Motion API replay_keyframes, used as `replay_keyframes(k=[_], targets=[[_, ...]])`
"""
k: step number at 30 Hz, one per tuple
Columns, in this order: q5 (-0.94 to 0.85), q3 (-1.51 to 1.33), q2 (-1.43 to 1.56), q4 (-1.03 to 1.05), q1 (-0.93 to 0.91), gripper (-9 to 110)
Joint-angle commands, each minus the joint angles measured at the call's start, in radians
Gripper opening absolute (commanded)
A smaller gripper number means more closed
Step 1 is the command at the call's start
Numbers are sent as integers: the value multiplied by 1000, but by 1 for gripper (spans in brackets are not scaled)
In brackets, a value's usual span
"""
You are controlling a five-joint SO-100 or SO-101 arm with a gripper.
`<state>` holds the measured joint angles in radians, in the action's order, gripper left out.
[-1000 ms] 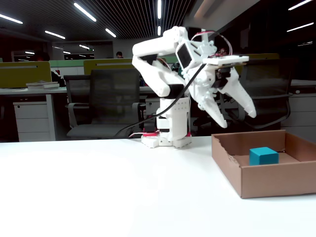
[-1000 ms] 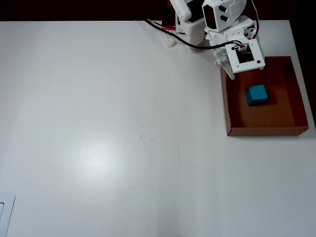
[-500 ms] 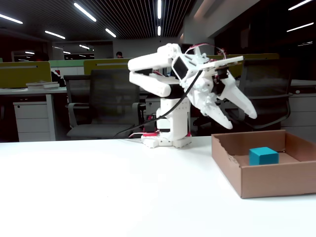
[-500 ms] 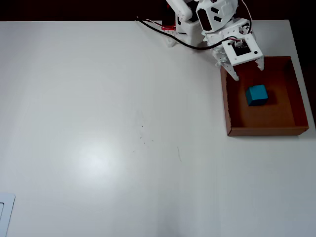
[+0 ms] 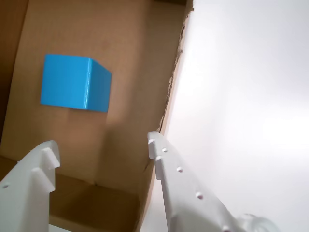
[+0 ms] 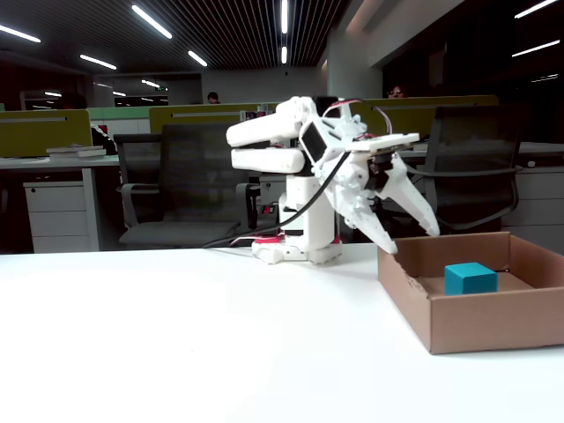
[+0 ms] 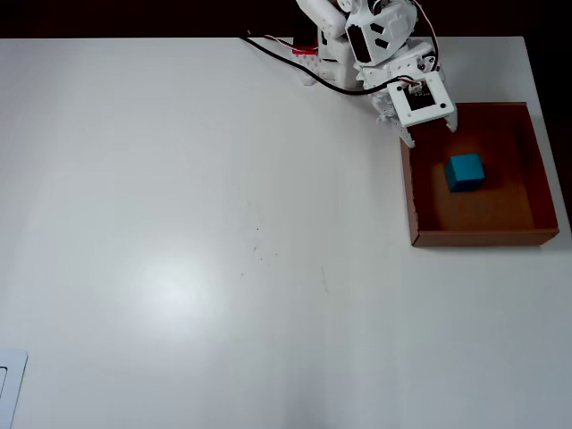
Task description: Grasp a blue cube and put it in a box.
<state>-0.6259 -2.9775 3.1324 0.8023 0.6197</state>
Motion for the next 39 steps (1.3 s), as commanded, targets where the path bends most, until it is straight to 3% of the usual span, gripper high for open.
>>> replay_keyframes(k=[1,11,39], targets=[[8,8,38,34,-5,22],[11,6,107,210,20,19],[8,6,107,275,28,24]])
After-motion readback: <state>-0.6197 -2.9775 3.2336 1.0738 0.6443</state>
